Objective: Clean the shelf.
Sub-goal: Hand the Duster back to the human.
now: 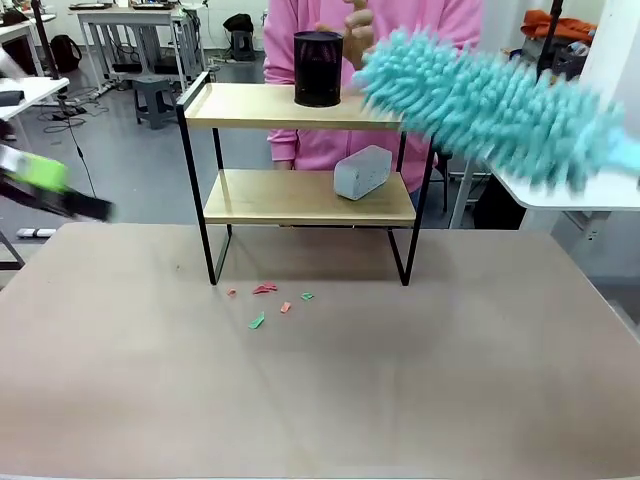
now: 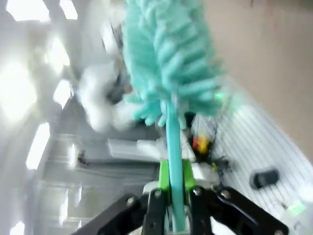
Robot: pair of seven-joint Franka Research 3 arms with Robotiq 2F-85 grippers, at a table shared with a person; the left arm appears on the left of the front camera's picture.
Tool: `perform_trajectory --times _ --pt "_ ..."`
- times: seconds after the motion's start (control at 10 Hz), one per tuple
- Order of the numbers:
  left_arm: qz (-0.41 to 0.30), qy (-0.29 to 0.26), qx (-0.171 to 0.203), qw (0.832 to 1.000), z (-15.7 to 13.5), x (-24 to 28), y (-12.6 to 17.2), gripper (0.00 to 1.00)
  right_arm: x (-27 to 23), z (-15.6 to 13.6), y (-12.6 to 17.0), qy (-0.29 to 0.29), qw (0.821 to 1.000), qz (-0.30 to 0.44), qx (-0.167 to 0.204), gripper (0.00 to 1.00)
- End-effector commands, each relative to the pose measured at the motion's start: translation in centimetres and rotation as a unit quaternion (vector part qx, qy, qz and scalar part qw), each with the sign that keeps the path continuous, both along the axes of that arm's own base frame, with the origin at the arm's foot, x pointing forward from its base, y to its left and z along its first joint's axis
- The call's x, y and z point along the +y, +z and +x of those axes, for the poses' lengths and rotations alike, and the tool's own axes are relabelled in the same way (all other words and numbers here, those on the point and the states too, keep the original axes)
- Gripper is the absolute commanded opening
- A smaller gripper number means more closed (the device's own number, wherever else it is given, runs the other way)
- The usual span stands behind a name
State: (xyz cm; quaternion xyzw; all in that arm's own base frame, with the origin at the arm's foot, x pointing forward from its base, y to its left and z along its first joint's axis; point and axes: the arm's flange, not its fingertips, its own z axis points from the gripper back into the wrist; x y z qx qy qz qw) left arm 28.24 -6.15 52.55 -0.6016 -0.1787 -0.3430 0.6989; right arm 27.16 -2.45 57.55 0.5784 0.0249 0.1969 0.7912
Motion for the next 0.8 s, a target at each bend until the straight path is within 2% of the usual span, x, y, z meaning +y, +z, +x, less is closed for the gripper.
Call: perform_trajectory --times 0.0,0.1,0.2,0.3,0.4,0.5,0.6,0.7 --pt "-0.026 0.011 0.048 0.998 1.3 -4.2 -4.2 1.0 -0.5 1.6 -3.9 0.17 0.981 -0.089 0.039 0.13" --pt "0.037 0.011 0.094 0.995 1.8 -3.8 -5.6 1.0 -2.2 1.4 -4.5 0.114 0.989 -0.086 0.031 0.13" --pt "-0.006 -0.014 0.025 1.0 0.9 -3.0 -1.9 1.0 1.5 0.0 -2.3 0.072 0.996 -0.029 0.038 0.13" --pt "-0.006 -0.014 0.025 1.0 0.9 -3.0 -1.9 1.0 1.5 0.0 -2.3 0.072 0.996 -0.029 0.038 0.13" --pt "0.012 -0.012 0.062 0.998 2.6 -4.6 -4.7 1.0 1.0 0.7 -4.9 0.107 0.991 -0.059 0.061 0.13" --pt "0.0 0.013 0.03 0.999 2.5 -6.1 -4.9 1.0 3.3 2.3 -5.3 0.148 0.98 -0.096 0.087 0.13" --pt "-0.03 -0.023 0.032 0.999 2.9 -8.7 -5.3 1.0 6.2 3.0 -4.4 0.21 0.966 -0.123 0.083 0.13" --pt "-0.013 -0.019 0.017 1.0 3.7 -10.6 -5.9 1.0 8.4 3.5 -3.3 0.236 0.955 -0.156 0.091 0.13"
